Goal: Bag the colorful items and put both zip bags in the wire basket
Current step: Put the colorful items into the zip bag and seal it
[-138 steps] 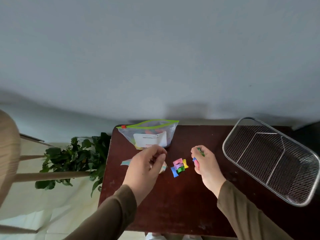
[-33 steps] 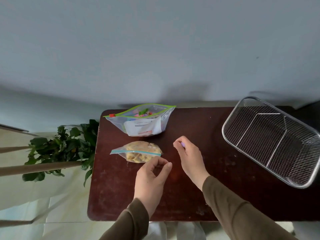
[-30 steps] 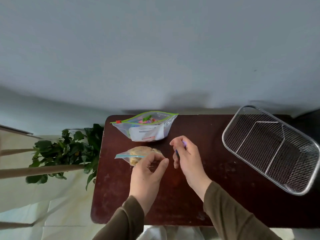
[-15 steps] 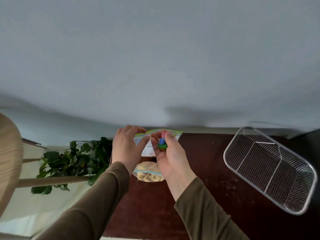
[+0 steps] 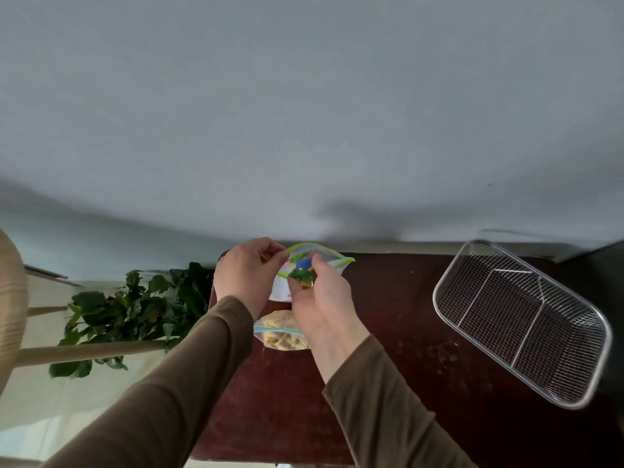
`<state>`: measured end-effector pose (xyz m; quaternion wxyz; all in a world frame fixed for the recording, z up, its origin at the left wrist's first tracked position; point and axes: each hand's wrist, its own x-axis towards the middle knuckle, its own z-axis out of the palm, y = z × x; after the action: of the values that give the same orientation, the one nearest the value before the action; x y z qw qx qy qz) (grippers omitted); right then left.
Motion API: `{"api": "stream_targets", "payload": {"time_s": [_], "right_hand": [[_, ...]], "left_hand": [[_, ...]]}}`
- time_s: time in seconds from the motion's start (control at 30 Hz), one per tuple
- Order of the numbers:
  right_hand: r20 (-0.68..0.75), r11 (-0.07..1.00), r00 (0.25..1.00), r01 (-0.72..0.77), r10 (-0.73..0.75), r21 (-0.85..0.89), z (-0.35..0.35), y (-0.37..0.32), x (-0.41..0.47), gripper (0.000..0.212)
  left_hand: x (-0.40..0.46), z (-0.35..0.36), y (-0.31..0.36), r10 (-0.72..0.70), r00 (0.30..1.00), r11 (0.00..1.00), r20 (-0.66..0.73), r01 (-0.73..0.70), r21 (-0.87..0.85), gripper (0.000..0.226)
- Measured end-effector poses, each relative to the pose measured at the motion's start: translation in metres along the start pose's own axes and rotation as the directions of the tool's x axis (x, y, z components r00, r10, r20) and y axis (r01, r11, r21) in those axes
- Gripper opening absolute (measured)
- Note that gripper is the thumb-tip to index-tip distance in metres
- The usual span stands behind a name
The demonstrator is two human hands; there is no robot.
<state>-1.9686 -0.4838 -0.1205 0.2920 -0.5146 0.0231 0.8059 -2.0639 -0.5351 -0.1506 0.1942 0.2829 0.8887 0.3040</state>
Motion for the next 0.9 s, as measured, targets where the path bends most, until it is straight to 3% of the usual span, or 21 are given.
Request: {"api": "stream_targets", "payload": {"time_s": [0.33,0.47,0.53,0.6,0.63,0.67,0.73,0.8,0.83,0.9], "right_hand": [[0.050,1.000,0.998,-0.022,0.022,-0.001,0.006,-0.004,-0.006,0.055],[0.082,1.000,0.997,0.003,-0.001,-0.015,0.007,-0.004,-0.009,0.053],[0.110,0.993,0.992,0.068,-0.058,-0.096,0.003,0.000,-0.012,0.042],[0.177,0.920,0.969,0.224,-0.174,-0.322,-0.003,0.007,-0.016,0.034],[0.245,0.807,0.936,0.345,-0.254,-0.479,-0.006,0.009,-0.016,0.031],[0.352,0.622,0.874,0.485,-0.335,-0.614,-0.010,0.011,-0.015,0.029],[0.637,0.129,0.666,0.724,-0.388,-0.678,-0.015,0.013,-0.007,0.025],[0.816,-0.295,0.494,0.765,-0.300,-0.572,-0.016,0.014,0.007,0.025],[0.858,-0.436,0.445,0.739,-0.255,-0.513,-0.015,0.015,0.014,0.024],[0.896,-0.605,0.394,0.669,-0.204,-0.432,-0.011,0.018,0.025,0.024]], "left_hand": [[-0.002,-0.003,-0.008,-0.032,0.999,0.992,0.006,0.033,-0.121,0.012],[-0.001,-0.006,-0.013,-0.010,1.000,0.986,0.021,0.014,-0.166,0.010],[-0.002,-0.010,-0.018,0.007,0.999,0.979,0.037,0.001,-0.205,0.008],[-0.006,-0.020,-0.025,0.013,0.999,0.967,0.031,-0.005,-0.257,0.008],[-0.009,-0.025,-0.030,0.013,1.000,0.959,0.026,-0.005,-0.283,0.011],[-0.012,-0.030,-0.037,0.016,1.000,0.956,0.026,-0.008,-0.294,0.015],[-0.017,-0.040,-0.052,0.034,0.999,0.965,0.032,-0.024,-0.262,0.021],[-0.020,-0.042,-0.065,0.045,0.998,0.979,0.034,-0.037,-0.200,0.024],[-0.020,-0.043,-0.068,0.041,0.999,0.984,0.032,-0.035,-0.176,0.025],[-0.018,-0.041,-0.069,0.036,0.999,0.987,0.015,-0.033,-0.155,0.023]]}}
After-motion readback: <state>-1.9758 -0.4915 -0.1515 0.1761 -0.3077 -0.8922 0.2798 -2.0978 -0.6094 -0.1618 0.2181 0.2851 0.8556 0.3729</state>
